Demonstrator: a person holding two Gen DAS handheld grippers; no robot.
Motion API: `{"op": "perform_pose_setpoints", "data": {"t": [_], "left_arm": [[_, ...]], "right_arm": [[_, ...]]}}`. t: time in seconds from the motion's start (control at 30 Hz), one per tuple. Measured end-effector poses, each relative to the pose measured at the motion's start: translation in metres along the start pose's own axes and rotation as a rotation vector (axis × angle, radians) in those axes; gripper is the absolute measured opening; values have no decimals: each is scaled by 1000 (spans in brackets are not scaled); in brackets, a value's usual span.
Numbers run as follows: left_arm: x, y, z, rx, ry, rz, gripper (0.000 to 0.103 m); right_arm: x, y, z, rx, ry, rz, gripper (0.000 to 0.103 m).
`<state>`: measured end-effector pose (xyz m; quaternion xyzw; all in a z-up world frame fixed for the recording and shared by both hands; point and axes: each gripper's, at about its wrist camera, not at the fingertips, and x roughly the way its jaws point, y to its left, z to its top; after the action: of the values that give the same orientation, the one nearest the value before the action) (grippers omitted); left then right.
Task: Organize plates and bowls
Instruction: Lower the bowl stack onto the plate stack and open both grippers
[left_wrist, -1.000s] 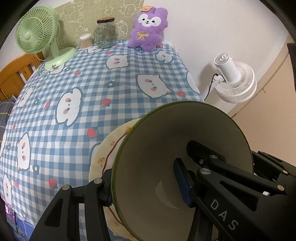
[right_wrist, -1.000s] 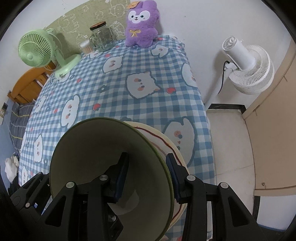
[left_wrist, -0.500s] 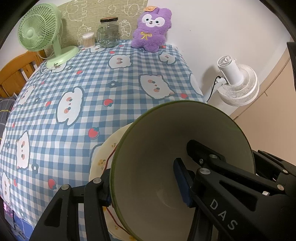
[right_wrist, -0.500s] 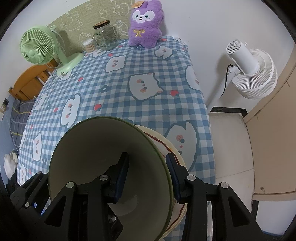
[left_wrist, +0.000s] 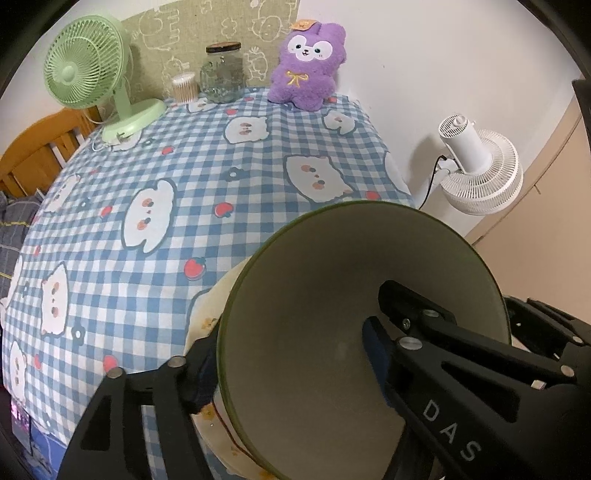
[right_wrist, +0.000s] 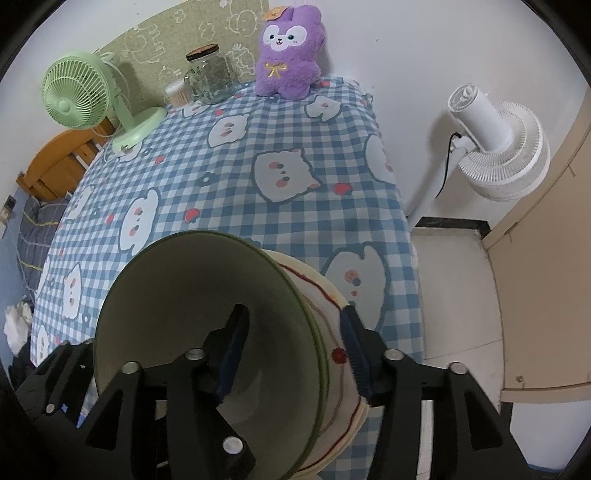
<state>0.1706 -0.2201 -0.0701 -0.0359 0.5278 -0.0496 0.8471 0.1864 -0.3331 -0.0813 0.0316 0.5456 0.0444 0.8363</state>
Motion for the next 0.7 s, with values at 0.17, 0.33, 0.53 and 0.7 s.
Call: {"op": "perform_pose_setpoints", "data": {"t": [0.17, 0.33, 0.53, 0.7], "left_arm": [[-9, 1, -1, -1, -29, 25, 81], [-20, 7, -2, -10, -60, 40, 85], [-39, 18, -4, 4, -122, 66, 91], [-56, 29, -8, 37, -169, 86, 92]], "right_arm": [[-10, 0, 0, -10, -31, 0, 67], [-21, 1, -2, -1, -63, 4, 78], [-41, 15, -6, -10, -123, -7, 80], [-59, 31, -13, 13, -167, -27, 80]]}}
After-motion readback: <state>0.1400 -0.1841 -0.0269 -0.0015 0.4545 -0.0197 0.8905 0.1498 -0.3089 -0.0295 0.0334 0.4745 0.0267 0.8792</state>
